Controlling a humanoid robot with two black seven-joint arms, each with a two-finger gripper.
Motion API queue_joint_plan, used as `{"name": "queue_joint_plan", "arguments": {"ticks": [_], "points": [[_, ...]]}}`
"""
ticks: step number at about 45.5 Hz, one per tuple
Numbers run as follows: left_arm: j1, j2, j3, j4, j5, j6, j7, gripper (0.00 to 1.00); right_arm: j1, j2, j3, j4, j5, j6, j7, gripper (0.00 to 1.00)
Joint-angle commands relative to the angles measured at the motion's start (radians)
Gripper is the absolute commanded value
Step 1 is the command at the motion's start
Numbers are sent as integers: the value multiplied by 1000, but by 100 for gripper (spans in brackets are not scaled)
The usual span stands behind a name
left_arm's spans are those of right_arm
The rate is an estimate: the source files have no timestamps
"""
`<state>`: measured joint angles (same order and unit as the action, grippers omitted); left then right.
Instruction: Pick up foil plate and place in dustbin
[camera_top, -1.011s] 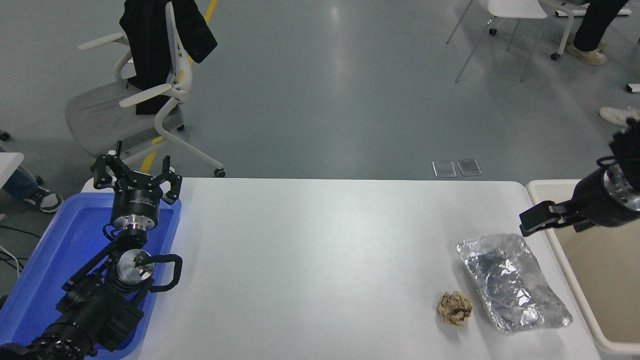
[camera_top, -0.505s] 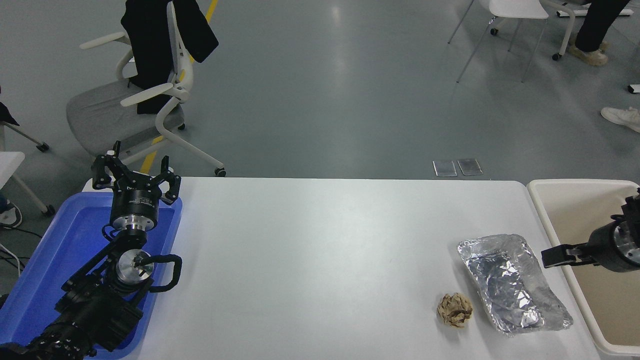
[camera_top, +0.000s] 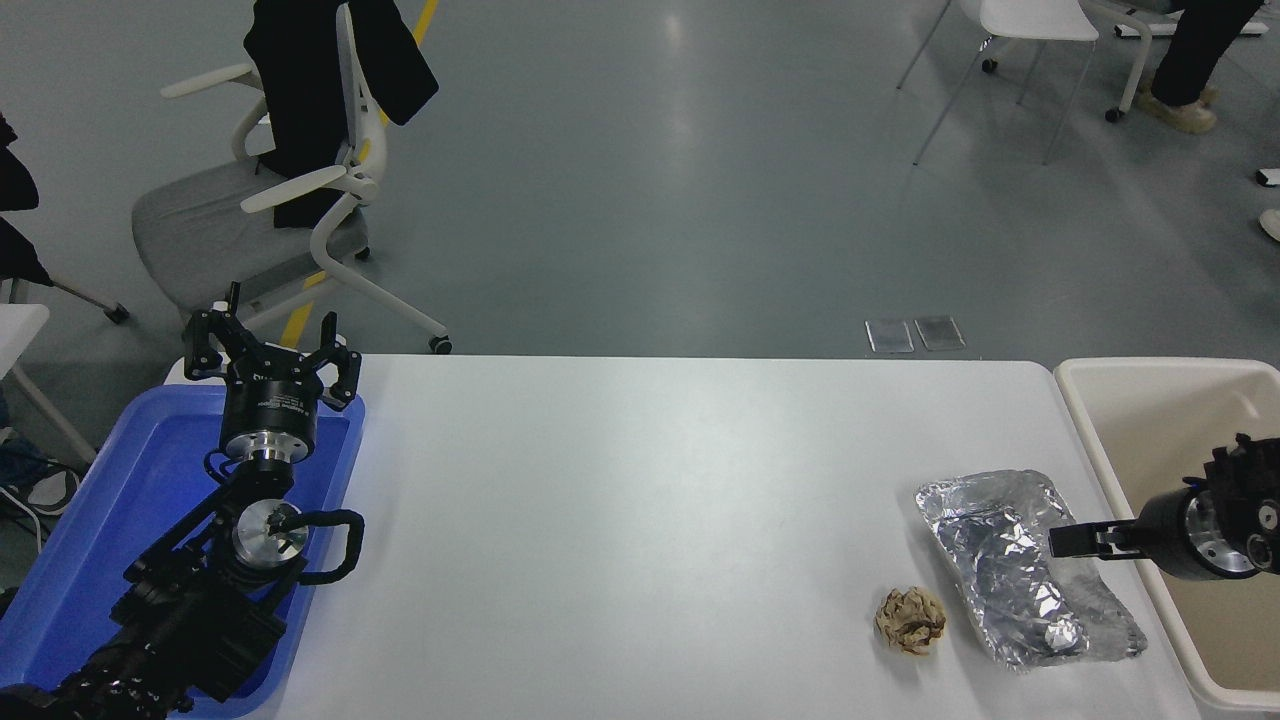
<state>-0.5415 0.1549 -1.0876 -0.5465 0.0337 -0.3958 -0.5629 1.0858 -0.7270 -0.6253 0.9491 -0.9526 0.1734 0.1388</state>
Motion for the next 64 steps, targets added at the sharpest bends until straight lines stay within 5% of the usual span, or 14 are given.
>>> {"name": "queue_joint_plan", "arguments": {"ticks": [1, 12, 18, 27, 47, 64], "points": [[0, 0, 0, -1, 0, 0, 0, 99, -79, 31, 55, -64, -2, -9, 16, 87], [0, 0, 0, 0, 0, 0, 0, 99, -124, 64, 98, -110, 0, -11, 16, 70], [0, 0, 0, 0, 0, 0, 0, 99, -141, 69, 110, -142, 0, -17, 18, 37], [0, 0, 0, -1, 0, 0, 0, 99, -141, 73, 110, -154, 0, -26, 16, 1], [-2, 0, 0, -1, 0, 0, 0, 99, 11, -71, 39, 6, 9, 0, 38, 0], [-2, 0, 0, -1, 0, 0, 1, 99, 784, -204, -565, 355, 26, 75, 41, 0]]}}
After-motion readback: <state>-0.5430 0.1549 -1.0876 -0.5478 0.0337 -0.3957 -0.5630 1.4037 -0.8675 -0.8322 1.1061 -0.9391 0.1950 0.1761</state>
